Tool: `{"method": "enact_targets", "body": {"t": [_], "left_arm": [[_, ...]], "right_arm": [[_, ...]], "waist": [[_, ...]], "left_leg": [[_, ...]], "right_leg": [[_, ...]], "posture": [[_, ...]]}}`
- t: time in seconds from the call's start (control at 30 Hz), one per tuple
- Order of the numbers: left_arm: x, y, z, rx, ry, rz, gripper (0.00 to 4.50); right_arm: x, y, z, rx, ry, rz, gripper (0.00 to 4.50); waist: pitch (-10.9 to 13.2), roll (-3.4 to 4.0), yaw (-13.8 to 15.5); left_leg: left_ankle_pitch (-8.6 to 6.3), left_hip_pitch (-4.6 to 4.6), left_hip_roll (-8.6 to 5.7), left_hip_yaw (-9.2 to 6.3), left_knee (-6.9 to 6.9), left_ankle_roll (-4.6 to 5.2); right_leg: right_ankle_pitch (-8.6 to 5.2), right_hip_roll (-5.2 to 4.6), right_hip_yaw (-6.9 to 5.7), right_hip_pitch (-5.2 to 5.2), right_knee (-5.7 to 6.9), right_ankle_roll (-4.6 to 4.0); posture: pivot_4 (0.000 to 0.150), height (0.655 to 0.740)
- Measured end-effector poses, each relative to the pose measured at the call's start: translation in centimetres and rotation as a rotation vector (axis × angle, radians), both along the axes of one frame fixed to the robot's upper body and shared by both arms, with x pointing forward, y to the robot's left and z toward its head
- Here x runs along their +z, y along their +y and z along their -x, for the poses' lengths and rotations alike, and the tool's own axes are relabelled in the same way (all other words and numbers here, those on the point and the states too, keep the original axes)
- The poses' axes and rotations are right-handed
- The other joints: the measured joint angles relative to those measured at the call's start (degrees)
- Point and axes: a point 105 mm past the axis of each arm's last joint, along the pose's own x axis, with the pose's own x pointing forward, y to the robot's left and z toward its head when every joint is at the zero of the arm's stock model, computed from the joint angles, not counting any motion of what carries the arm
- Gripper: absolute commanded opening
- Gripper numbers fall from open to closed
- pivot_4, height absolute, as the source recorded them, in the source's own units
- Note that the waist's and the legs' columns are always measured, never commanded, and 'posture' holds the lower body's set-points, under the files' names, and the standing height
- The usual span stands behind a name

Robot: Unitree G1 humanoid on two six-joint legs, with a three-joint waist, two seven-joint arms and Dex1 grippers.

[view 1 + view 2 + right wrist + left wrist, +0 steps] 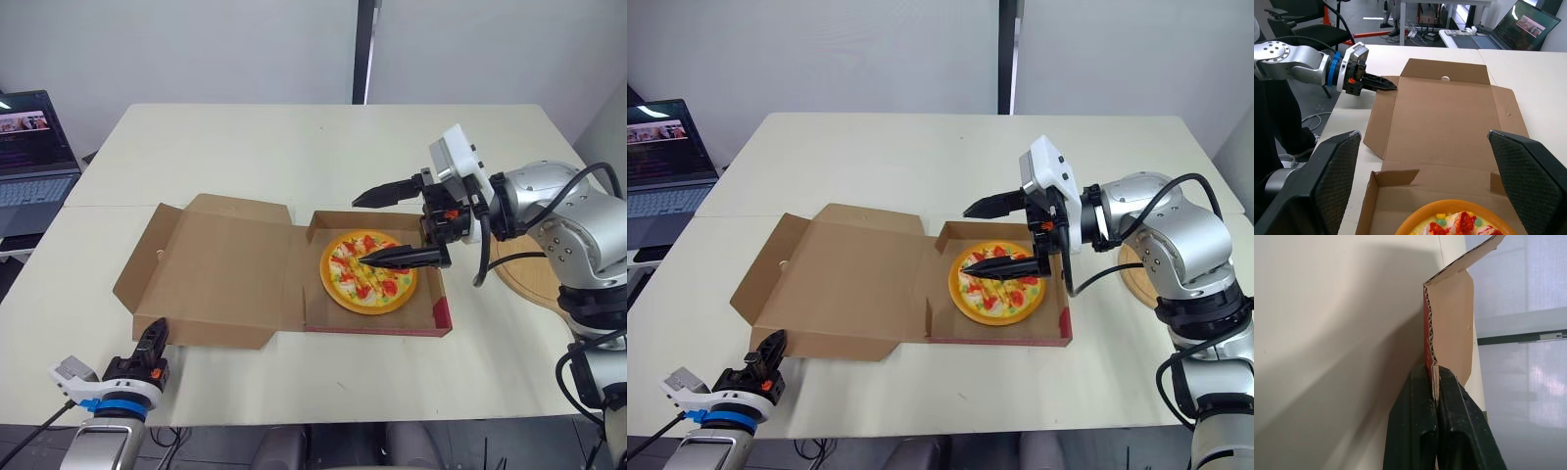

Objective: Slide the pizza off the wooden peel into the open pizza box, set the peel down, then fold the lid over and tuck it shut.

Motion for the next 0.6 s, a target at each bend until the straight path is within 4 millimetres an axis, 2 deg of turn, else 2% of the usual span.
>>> {"method": "enact_targets", "body": {"t": [0.27,0.37,0.4,0.5,0.6], "left_arm": [[0.1,-0.1,0.1,-0.006,0.009,-0.012,0.01],[0.3,-0.1,0.1,-0.02,0.008,-0.032,0.01],[0.4,-0.1,0.1,-0.028,0.007,-0.043,0.01],[0.8,-0.1,-0.1,-0.049,0.002,-0.07,0.0],[1.4,0.1,-0.4,-0.074,-0.004,-0.107,0.0]], "right_arm": [[-0.1,-0.4,-0.4,-0.039,-0.026,0.016,4.5],[-0.6,-1.8,-2.4,-0.179,-0.089,0.046,4.5],[-1.0,-2.6,-3.7,-0.257,-0.108,0.055,4.5],[-2.1,-4.8,-6.8,-0.448,-0.162,0.098,3.85],[-4.1,-6.9,-9.4,-0.585,-0.21,0.2,2.79]], "waist": [[0.0,0.0,0.0],[0.0,-0.01,0.0],[0.0,-0.01,0.0],[0.0,-0.01,0.0],[0.0,-0.01,0.0]], "left_leg": [[0.0,0.0,0.0,0.0,0.0,0.0],[0.02,0.0,0.0,0.01,0.0,-0.03],[0.02,0.01,0.0,0.04,0.0,-0.04],[0.04,0.01,0.0,0.05,0.0,-0.06],[0.04,0.0,0.0,0.06,0.0,-0.07]], "right_leg": [[0.0,0.0,0.0,0.0,0.0,0.0],[0.0,0.0,0.0,0.01,0.0,0.0],[0.0,0.0,0.01,0.01,0.0,0.0],[0.0,0.0,0.02,-0.01,0.0,0.0],[0.0,0.0,0.03,-0.02,0.0,-0.01]], "posture": [[0.15,0.74],[0.15,0.74],[0.15,0.74],[0.15,0.74],[0.15,0.74]]}}
